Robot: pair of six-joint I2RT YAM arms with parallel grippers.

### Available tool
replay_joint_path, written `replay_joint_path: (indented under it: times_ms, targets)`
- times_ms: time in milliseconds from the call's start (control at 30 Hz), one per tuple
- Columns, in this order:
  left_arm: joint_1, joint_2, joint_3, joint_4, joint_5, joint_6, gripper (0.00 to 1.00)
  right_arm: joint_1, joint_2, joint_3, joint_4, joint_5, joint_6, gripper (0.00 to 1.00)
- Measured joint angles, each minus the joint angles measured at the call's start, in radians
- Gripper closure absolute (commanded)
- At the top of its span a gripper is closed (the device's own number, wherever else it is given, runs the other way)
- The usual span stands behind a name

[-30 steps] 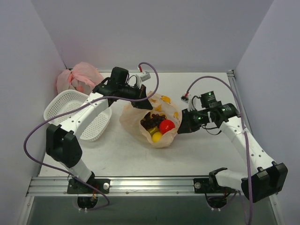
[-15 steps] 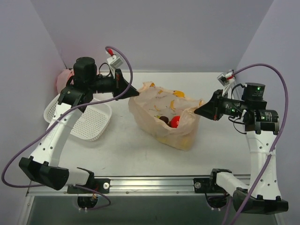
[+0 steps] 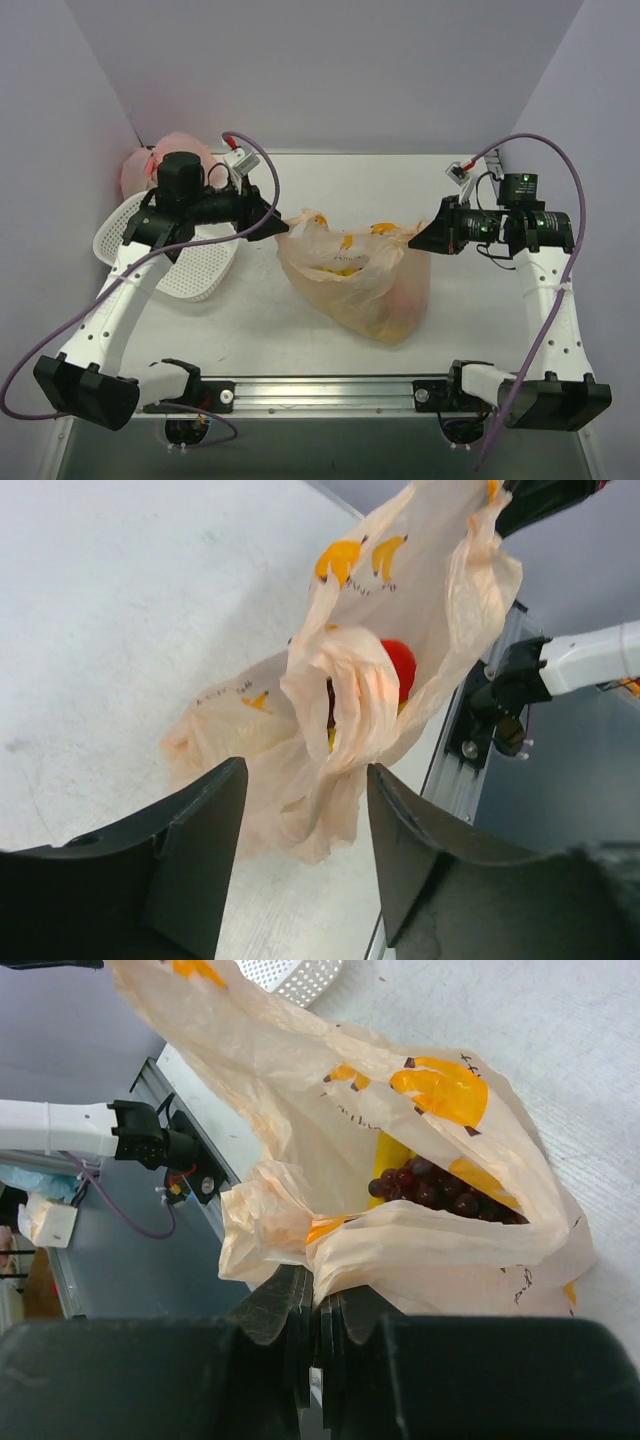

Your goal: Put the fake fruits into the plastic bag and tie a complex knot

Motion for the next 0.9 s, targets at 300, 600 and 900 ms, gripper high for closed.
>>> replay_joint_path:
  times_ms: [300,600,900]
  targets:
    - [-0.174,0.007,0.251,0.042,-0.03,0.157,0.22,0.149,-0.117,0.022,-0.023,0.027,-0.056,1.0]
    - [-0.547,0.216,0.373,-0.013,-0.097,0.36,0.27,0.224,-0.157,0.016,-0.035,0.121,-0.08,1.0]
    - [-0.673,0.393,0.455,-0.084,-0.147,0.398,0.61,0.269,-0.16,0.013,-0.043,0.179,-0.098,0.95]
